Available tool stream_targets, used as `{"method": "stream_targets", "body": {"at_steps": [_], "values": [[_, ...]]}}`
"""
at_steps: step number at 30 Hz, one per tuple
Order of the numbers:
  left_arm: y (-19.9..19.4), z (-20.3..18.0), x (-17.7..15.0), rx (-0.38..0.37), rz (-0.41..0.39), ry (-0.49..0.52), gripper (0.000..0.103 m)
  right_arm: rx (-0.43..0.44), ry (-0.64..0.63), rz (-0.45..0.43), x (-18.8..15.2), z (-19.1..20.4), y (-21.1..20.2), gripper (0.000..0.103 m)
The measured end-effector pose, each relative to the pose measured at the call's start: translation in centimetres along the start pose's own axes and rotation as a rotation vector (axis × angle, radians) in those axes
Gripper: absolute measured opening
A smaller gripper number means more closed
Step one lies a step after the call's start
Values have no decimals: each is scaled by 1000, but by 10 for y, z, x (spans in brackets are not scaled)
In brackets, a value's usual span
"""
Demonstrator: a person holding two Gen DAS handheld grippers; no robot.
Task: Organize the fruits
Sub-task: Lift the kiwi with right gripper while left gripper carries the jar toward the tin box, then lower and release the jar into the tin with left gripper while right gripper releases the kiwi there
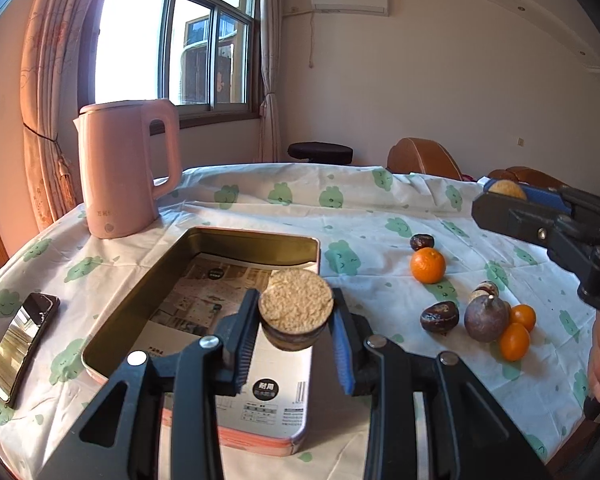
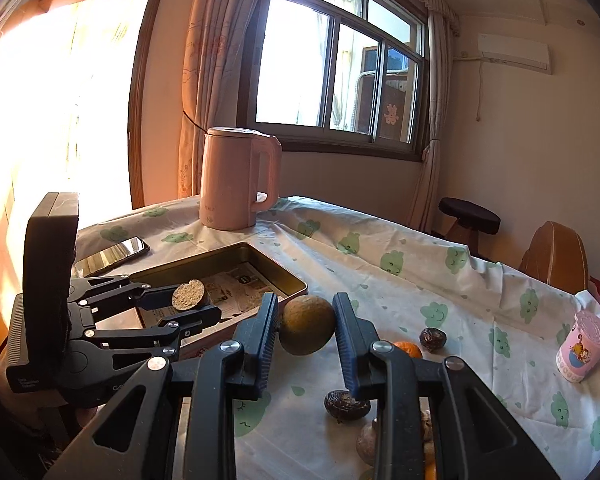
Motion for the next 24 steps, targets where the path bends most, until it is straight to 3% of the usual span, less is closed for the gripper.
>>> {"method": "stream_targets", "body": {"at_steps": [10, 24], "values": [[10, 28, 18, 77, 12, 22, 36, 29, -50, 26, 24, 8, 38, 30], [31, 54, 20, 161, 54, 61, 36, 98, -54, 67, 24, 33, 88, 30]]}}
Point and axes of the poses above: each gripper's, at about its wrist camera, not at the fingertips, and y roughly the way its jaws point, z to its left, x to its top, the point moved 9 cm from there along y, roughly the way its jaws point, and after that the axes turned 15 degrees about -y, right-handed, at the moved point
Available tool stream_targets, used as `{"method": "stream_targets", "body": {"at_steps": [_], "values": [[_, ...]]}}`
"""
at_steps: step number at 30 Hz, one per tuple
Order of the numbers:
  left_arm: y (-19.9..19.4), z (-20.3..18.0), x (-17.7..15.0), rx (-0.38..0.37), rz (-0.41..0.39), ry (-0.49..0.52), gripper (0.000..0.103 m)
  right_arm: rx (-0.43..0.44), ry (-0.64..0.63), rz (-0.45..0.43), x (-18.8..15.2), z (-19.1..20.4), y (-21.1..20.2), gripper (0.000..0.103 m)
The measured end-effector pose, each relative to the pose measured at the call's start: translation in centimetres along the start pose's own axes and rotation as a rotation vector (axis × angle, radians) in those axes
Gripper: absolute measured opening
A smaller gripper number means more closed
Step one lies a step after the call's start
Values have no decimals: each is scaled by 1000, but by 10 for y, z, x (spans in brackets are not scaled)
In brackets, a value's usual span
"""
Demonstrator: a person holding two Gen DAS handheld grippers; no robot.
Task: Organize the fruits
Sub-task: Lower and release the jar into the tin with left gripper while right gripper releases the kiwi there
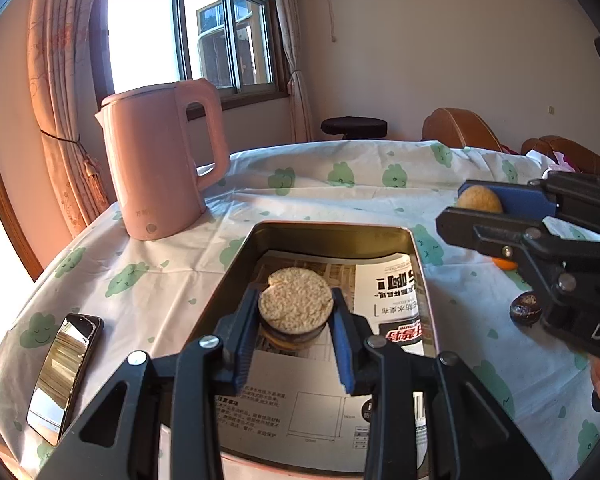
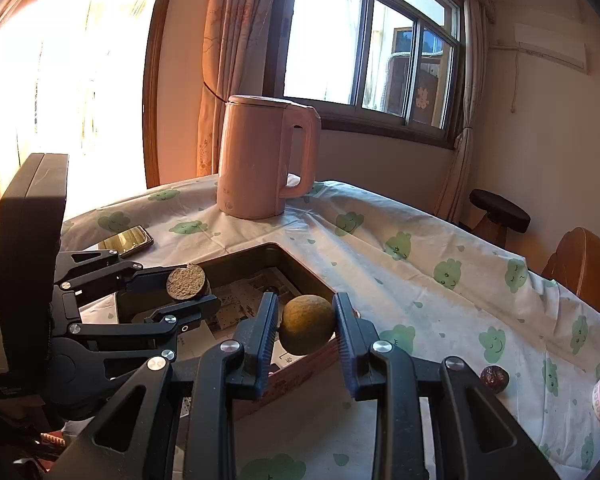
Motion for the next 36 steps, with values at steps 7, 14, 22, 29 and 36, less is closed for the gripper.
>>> {"method": "stream_targets", "body": {"at_steps": [7, 14, 22, 29, 36], "values": [[9, 5, -5, 9, 25, -3, 36, 41, -1, 41, -7, 12, 29, 30], [14, 10, -8, 8, 52, -16, 36, 74, -21, 91, -15, 22, 50, 30], [21, 14, -12, 19, 89, -27, 35, 102, -43, 155, -23, 31, 64, 30], [22, 11, -13, 23, 96, -12, 40, 77, -90, 195, -30, 35, 66, 30], [16, 5, -14, 21, 74, 17, 55, 40, -71, 217, -41, 31, 52, 31]]}}
Point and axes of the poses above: each gripper's, at about its wrist camera, not at the fingertips, and y roughly the way its jaws point, z to its left, x to its top, the point moved 9 cm from there along y, roughly the way its jaws point, and after that the axes turned 15 degrees about -y, right-handed, at the moved point
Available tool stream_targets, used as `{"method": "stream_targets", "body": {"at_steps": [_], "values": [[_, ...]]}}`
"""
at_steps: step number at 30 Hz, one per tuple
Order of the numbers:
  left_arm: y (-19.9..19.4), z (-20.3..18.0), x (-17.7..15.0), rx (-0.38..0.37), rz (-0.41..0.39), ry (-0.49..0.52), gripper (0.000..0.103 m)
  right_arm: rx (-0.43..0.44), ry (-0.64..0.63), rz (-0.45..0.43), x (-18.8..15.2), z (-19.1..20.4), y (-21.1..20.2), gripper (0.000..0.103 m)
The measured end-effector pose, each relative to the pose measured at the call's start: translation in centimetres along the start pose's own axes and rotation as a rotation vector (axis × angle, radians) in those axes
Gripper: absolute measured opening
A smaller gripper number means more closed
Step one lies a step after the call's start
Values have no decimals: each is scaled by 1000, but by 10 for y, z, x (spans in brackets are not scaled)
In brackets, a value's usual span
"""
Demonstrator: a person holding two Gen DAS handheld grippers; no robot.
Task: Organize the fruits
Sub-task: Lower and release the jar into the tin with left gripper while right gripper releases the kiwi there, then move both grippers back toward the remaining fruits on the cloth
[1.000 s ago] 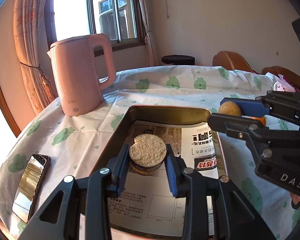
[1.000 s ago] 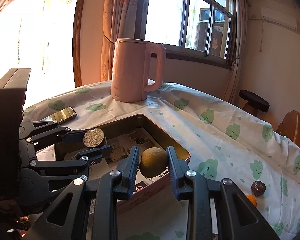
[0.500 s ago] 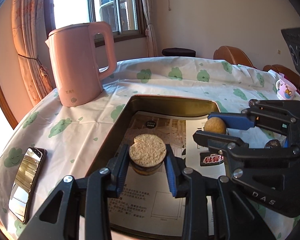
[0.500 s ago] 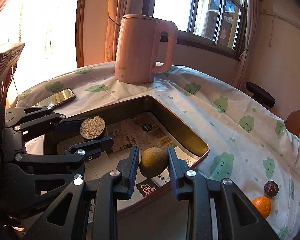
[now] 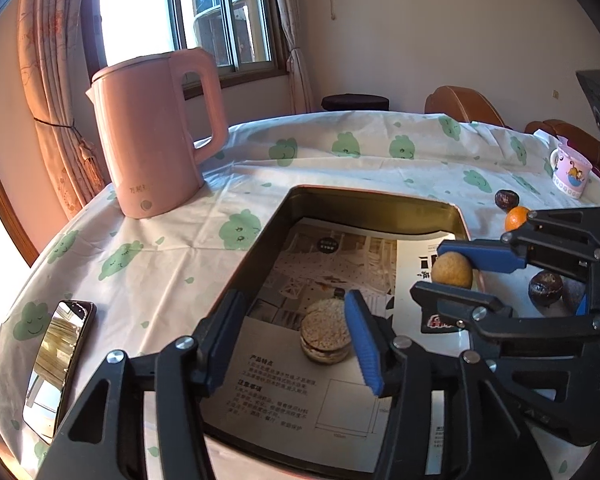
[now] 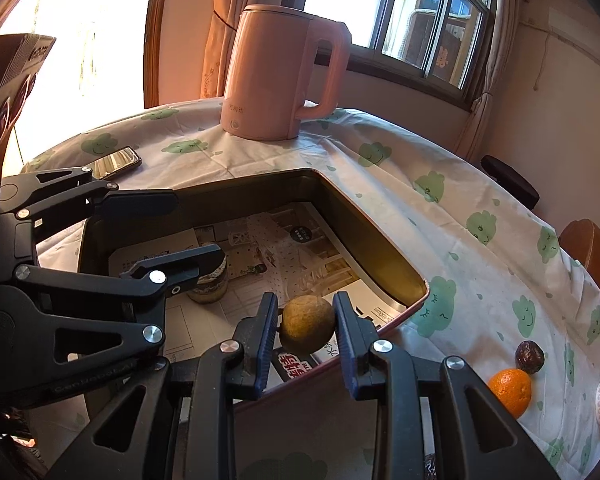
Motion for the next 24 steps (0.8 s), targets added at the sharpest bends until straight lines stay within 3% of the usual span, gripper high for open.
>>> {"method": "stream_targets", "body": {"at_steps": [9, 11, 13, 17, 24], "values": [[-15, -13, -1, -16, -45, 12, 62, -27, 40, 1, -19, 2, -21, 35], [-19, -9, 2, -12, -62, -7, 62, -24, 66, -12, -19, -2, -21, 43], [-25, -3, 6, -21, -77, -42, 69, -36, 108, -36, -19, -11, -25, 57], [-43, 3, 14, -17, -139, -83, 85, -34, 178, -102, -18, -19, -47, 62], [-69, -31, 13, -113, -182, -93, 88, -128, 217, -107, -59, -38, -93, 64]]}}
Point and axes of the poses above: each gripper's, at about its wrist camera, not at the fingertips, and y roughly the way its jaws point, z to its left, x to its top, the point moved 9 cm from there along y, roughly the way its jaws point, and after that the axes turned 15 degrees about -y, right-handed, at the moved point
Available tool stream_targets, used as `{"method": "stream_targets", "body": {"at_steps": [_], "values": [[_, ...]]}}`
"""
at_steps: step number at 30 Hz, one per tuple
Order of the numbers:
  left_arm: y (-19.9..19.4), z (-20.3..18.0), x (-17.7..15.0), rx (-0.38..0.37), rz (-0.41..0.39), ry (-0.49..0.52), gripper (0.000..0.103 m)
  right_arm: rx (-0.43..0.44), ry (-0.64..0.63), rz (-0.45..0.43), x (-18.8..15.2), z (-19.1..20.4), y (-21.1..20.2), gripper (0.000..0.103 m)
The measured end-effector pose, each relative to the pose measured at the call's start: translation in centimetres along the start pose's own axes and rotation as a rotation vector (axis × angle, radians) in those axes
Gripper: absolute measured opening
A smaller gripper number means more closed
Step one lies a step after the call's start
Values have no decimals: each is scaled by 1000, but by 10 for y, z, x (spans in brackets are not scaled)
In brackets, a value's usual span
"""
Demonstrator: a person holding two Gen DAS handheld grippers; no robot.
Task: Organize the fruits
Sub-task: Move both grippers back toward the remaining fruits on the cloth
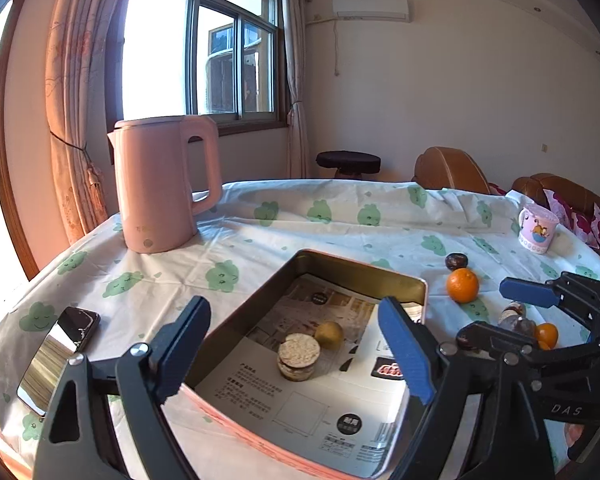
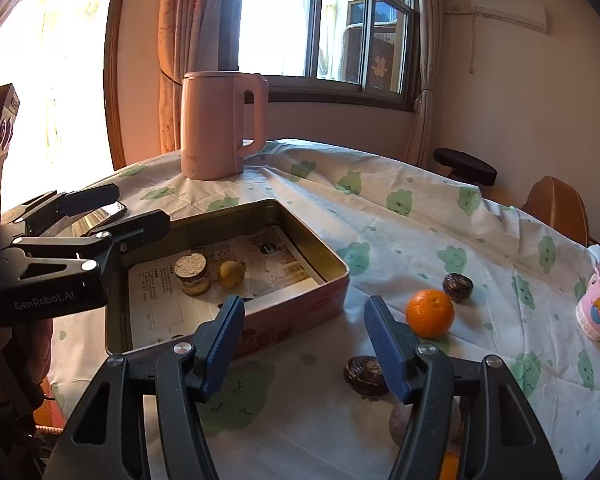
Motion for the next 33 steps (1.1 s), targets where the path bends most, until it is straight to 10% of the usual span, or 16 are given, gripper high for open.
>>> {"method": "stream_targets", "body": {"at_steps": [12, 33], "values": [[2, -98, -48, -145, 85, 114, 88, -236, 230, 35, -95, -101, -65, 65], [19, -129, -80, -213, 199, 148, 82, -12, 120, 189, -115, -46, -16, 40]]}}
Point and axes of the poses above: each gripper's, at about its wrist camera, not at the fingertips, and y roughly the way its jaws point, z to its left, x to its top, the point moved 9 cm from there along y, roughly the way its jaws point, and after that the axes turned 15 degrees about -y, right-handed, at the moved point
